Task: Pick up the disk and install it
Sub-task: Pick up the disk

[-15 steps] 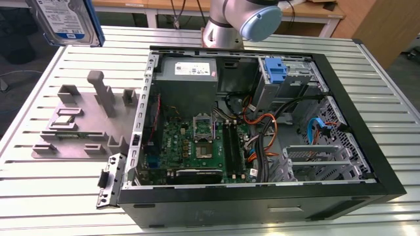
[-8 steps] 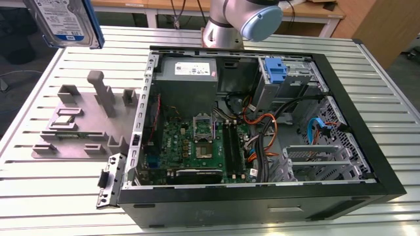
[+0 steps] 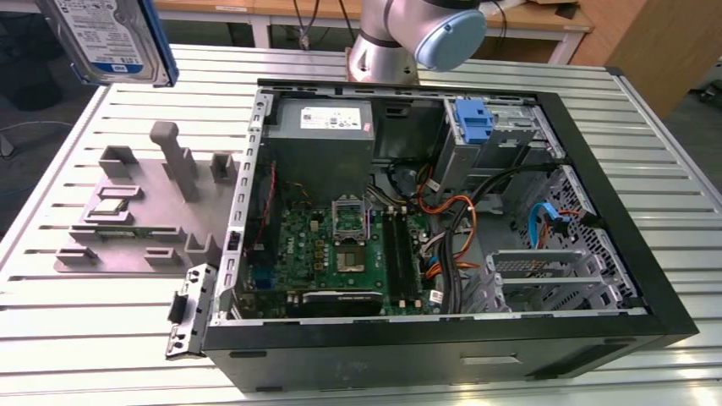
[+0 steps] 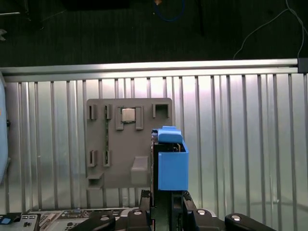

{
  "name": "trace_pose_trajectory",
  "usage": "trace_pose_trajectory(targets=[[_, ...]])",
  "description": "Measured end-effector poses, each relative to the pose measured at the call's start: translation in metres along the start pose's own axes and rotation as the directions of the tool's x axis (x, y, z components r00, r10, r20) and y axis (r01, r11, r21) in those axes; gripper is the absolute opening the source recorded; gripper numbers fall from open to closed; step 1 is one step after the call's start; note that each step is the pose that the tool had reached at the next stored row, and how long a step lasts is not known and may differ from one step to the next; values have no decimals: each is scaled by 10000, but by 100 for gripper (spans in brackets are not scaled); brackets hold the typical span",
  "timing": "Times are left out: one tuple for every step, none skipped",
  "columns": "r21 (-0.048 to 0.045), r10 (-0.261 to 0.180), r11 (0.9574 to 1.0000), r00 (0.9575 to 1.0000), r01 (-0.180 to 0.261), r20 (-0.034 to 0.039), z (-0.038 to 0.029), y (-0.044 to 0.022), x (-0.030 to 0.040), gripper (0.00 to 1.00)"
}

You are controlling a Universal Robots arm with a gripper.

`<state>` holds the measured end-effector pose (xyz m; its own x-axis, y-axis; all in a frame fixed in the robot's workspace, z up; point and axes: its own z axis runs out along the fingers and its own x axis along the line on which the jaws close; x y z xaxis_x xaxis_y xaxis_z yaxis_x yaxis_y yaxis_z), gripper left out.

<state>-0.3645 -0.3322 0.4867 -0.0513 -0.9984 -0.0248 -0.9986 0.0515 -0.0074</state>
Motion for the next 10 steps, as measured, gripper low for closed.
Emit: trace_pose_trajectory(targets=[[0, -1, 10000, 10000, 1, 0, -12, 0, 0, 35], [0, -1, 10000, 10000, 1, 0, -25, 0, 0, 35], [0, -2, 10000, 10000, 2, 0, -37, -1, 0, 35], [1, -1, 10000, 10000, 1, 0, -49, -1, -1, 35], [0, -1, 10000, 10000, 1, 2, -58, -1, -1, 35], [0, -1, 10000, 10000, 1, 4, -62, -1, -1, 35], [1, -1, 10000, 10000, 1, 4, -61, -1, -1, 35], [2, -1, 10000, 10000, 1, 6, -61, -1, -1, 35], [1, -1, 10000, 10000, 1, 5, -62, -1, -1, 35], [1, -1, 10000, 10000, 1, 5, -62, -1, -1, 35]])
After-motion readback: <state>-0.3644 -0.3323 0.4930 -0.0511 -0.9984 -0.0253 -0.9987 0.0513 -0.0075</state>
